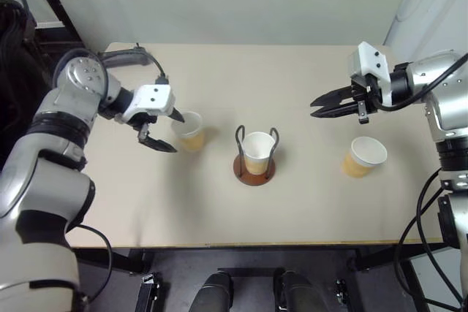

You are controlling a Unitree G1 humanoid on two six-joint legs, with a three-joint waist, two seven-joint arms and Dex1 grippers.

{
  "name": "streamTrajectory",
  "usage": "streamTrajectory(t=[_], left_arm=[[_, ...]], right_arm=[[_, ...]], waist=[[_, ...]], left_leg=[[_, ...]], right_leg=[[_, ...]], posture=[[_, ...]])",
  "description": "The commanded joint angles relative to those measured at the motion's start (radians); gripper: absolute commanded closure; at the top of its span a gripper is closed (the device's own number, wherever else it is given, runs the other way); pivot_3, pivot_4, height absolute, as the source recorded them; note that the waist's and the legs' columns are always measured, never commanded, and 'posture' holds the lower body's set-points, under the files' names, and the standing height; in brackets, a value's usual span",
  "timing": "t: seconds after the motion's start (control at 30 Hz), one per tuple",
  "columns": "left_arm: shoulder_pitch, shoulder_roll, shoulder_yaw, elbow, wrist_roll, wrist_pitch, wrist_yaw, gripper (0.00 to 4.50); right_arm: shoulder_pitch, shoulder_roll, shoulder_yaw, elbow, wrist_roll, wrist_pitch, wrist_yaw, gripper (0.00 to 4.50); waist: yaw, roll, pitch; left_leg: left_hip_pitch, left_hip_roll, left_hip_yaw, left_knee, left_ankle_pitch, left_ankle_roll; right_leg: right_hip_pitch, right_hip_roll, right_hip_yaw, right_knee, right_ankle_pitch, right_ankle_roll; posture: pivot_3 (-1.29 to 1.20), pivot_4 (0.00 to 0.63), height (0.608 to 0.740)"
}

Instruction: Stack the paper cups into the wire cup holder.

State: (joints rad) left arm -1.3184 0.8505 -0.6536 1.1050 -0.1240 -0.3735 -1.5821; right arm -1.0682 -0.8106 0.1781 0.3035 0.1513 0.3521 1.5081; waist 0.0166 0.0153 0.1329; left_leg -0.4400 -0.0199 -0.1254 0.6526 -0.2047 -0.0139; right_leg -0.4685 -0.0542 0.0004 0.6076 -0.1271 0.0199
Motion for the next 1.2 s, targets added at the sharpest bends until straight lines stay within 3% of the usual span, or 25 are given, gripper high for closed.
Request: streamTrajectory(t=[0.03, 0.47, 0.97, 1.07, 1.2], left_arm=[[-0.031, -0.005, 0.035, 0.000, 0.032, -0.023, -0.032, 0.00], [-0.014, -0.067, 0.175, 0.106, 0.210, -0.100, 0.032, 0.00], [0.017, -0.129, 0.244, 0.160, 0.352, -0.144, 0.159, 0.00], [0.024, -0.140, 0.247, 0.164, 0.375, -0.158, 0.194, 0.63], [0.027, -0.156, 0.262, 0.168, 0.382, -0.168, 0.210, 2.07]], right_arm=[[-0.020, -0.019, -0.009, -0.023, 0.000, -0.002, 0.005, 3.62], [-0.016, -0.014, -0.010, -0.036, -0.002, -0.003, -0.004, 3.62], [-0.002, -0.017, -0.015, -0.064, 0.002, 0.003, -0.010, 3.62], [0.001, -0.018, -0.017, -0.071, 0.003, 0.004, -0.012, 3.58], [0.003, -0.021, -0.018, -0.080, 0.003, 0.007, -0.013, 3.58]], waist=[[0.000, 0.000, 0.000], [-0.001, 0.000, 0.000], [0.000, 0.000, 0.000], [0.000, 0.000, 0.000], [0.001, 0.000, 0.000]], left_leg=[[0.000, 0.000, 0.000, 0.000, 0.000, 0.000], [0.000, 0.000, 0.001, 0.000, 0.000, 0.000], [0.000, -0.001, 0.000, 0.002, 0.000, 0.001], [0.000, -0.001, 0.001, 0.002, -0.001, 0.002], [0.000, -0.002, 0.002, 0.004, -0.001, 0.003]], right_leg=[[0.000, 0.000, 0.000, 0.000, 0.000, 0.000], [0.000, 0.000, 0.000, 0.000, 0.000, 0.000], [0.000, -0.001, 0.000, 0.001, 0.001, 0.001], [0.000, -0.001, 0.000, 0.001, 0.001, 0.001], [0.000, -0.001, 0.001, 0.001, 0.001, 0.002]], posture=[[0.00, 0.150, 0.740], [0.00, 0.150, 0.740], [0.00, 0.150, 0.740], [0.00, 0.150, 0.740], [0.00, 0.150, 0.740]])
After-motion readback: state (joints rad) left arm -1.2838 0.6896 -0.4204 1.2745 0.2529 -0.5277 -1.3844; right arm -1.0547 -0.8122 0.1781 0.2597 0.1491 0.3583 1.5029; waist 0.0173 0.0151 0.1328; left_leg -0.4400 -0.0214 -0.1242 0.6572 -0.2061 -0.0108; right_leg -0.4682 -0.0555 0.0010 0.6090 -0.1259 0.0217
